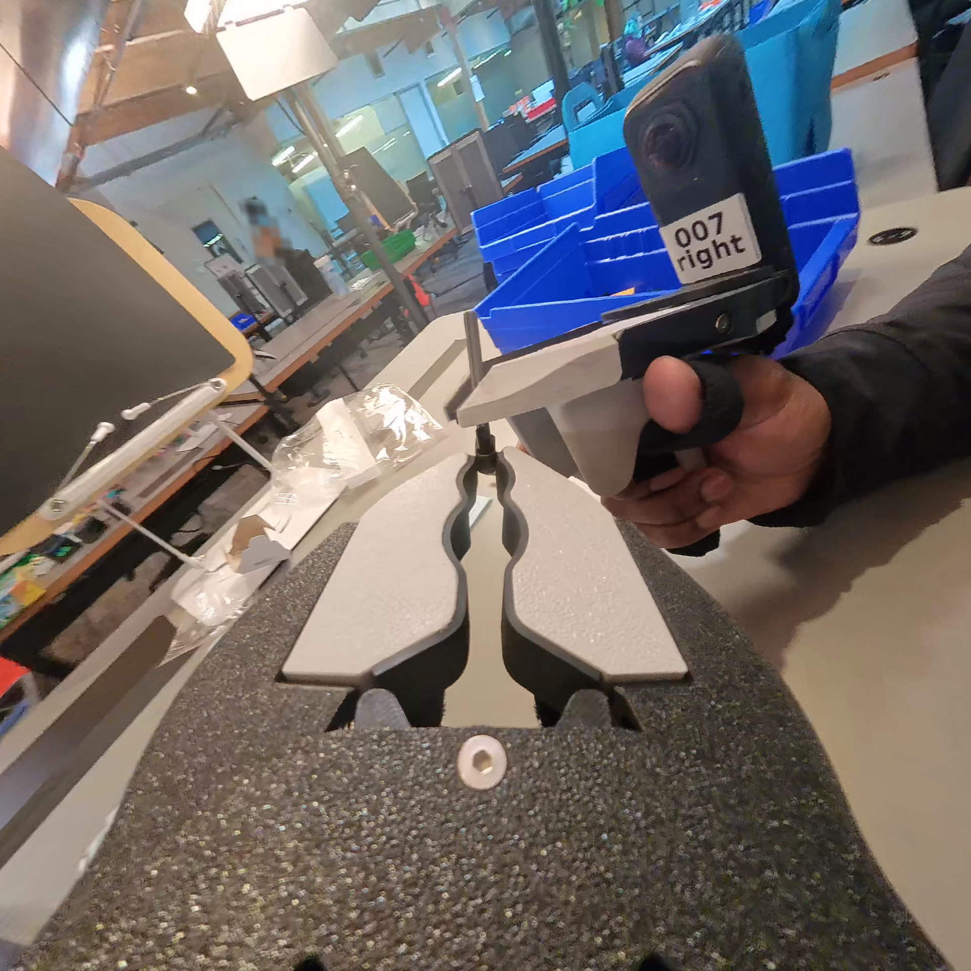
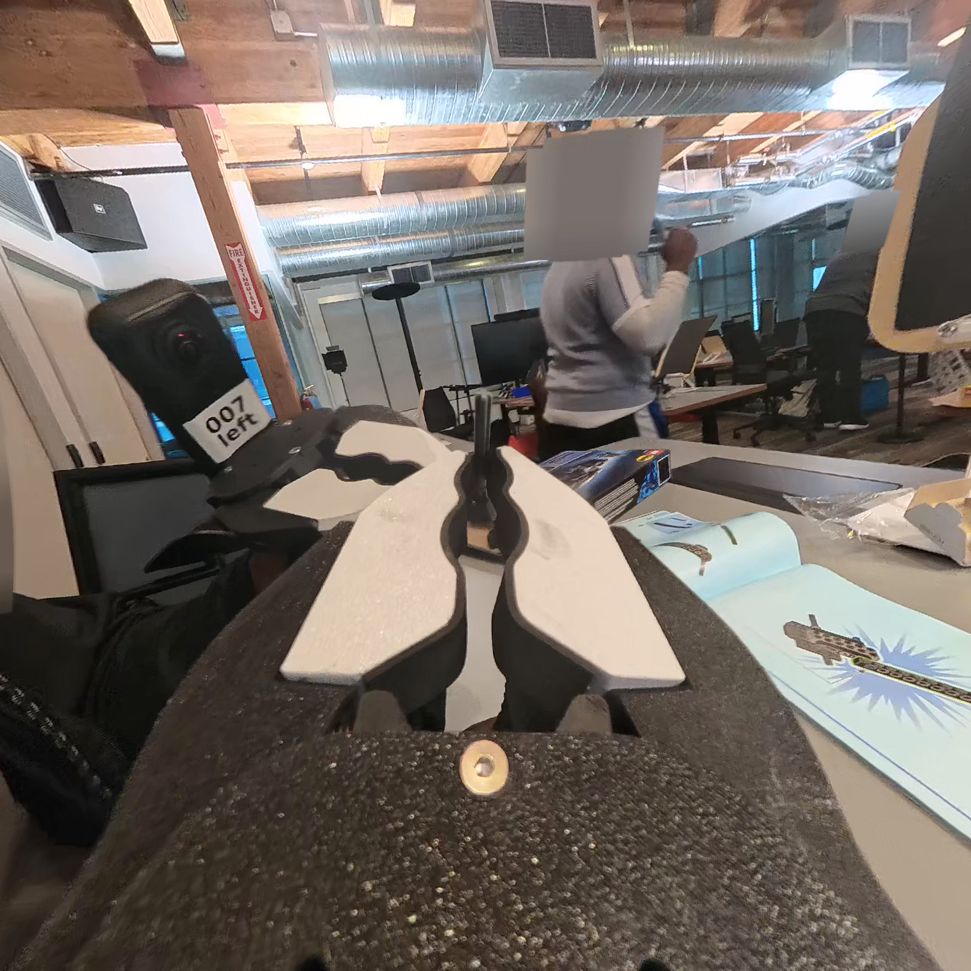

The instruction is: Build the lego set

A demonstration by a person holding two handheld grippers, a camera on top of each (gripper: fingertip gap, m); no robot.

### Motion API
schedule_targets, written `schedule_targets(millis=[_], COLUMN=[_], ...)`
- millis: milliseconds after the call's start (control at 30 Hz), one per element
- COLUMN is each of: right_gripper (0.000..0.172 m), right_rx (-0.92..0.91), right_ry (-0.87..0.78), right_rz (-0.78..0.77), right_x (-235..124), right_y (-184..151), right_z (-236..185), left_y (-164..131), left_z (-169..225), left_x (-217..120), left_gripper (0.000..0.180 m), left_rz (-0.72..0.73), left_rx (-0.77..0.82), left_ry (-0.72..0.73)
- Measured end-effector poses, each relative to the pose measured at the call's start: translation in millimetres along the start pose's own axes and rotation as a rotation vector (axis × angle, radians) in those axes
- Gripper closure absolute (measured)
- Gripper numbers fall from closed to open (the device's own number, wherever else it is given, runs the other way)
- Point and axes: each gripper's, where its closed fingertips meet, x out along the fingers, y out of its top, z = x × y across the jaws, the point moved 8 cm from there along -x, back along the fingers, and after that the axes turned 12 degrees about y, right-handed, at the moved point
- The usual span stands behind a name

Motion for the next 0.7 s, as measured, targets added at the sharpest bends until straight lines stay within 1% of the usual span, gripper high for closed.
schedule_targets(millis=[233, 367, 700], right_gripper=[0.167, 0.167, 0.167], right_rx=[0.089, 0.170, 0.268], right_ry=[0.064, 0.150, 0.265], right_rz=[-0.046, -0.075, -0.196], right_x=[0, 0, -3], right_y=[-3, -1, 4], right_z=[3, 2, 1], left_y=[-10, -13, -20], left_z=[-7, -11, -12], left_x=[1, -2, 1], left_gripper=[0.174, 0.174, 0.174], left_rz=[0.024, 0.075, 0.114], left_rx=[-0.119, -0.197, -0.359], left_ry=[-0.148, -0.262, -0.467])
